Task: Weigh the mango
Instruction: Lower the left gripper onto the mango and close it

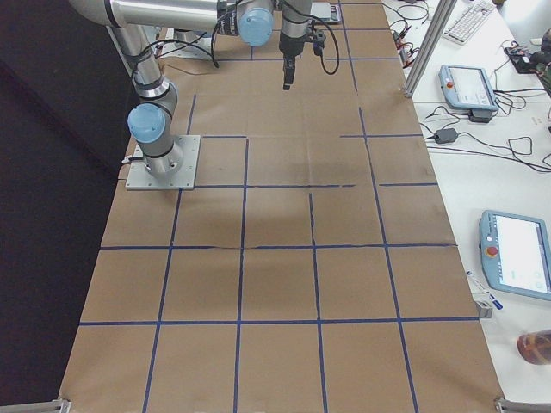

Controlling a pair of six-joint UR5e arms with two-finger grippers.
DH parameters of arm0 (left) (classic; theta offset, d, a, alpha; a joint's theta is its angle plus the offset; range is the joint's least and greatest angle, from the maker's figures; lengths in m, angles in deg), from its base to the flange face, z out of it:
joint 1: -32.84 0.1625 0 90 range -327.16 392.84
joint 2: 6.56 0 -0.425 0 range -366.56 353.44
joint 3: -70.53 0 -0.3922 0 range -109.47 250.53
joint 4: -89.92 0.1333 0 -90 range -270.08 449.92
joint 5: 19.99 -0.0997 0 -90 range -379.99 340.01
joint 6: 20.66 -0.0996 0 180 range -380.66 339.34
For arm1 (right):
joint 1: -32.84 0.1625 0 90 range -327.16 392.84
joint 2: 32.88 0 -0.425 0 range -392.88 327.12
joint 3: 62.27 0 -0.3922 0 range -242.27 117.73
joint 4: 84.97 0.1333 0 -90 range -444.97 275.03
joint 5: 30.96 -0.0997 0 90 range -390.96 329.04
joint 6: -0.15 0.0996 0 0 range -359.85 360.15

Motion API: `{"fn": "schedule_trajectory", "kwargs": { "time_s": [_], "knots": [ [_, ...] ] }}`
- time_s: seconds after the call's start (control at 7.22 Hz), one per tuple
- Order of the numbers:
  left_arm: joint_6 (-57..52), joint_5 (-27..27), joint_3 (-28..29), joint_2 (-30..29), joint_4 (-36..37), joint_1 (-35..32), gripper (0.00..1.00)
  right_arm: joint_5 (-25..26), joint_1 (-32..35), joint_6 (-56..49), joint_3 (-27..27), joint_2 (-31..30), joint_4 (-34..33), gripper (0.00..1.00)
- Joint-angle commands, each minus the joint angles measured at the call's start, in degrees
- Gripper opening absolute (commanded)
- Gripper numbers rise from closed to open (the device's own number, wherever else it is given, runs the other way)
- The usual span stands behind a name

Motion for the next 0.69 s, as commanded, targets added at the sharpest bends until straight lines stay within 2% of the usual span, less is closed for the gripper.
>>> {"fn": "schedule_trajectory", "kwargs": {
  "time_s": [0.0,0.55],
  "knots": [
    [1.6,0.2,1.8,-2.2,-1.0,0.1,1.00,0.0,0.0,0.0,0.0,0.0,0.0,1.00],
    [-1.0,0.3,3.1,-5.1,-1.1,0.0,1.00,0.0,0.0,0.0,0.0,0.0,0.0,1.00]
  ]
}}
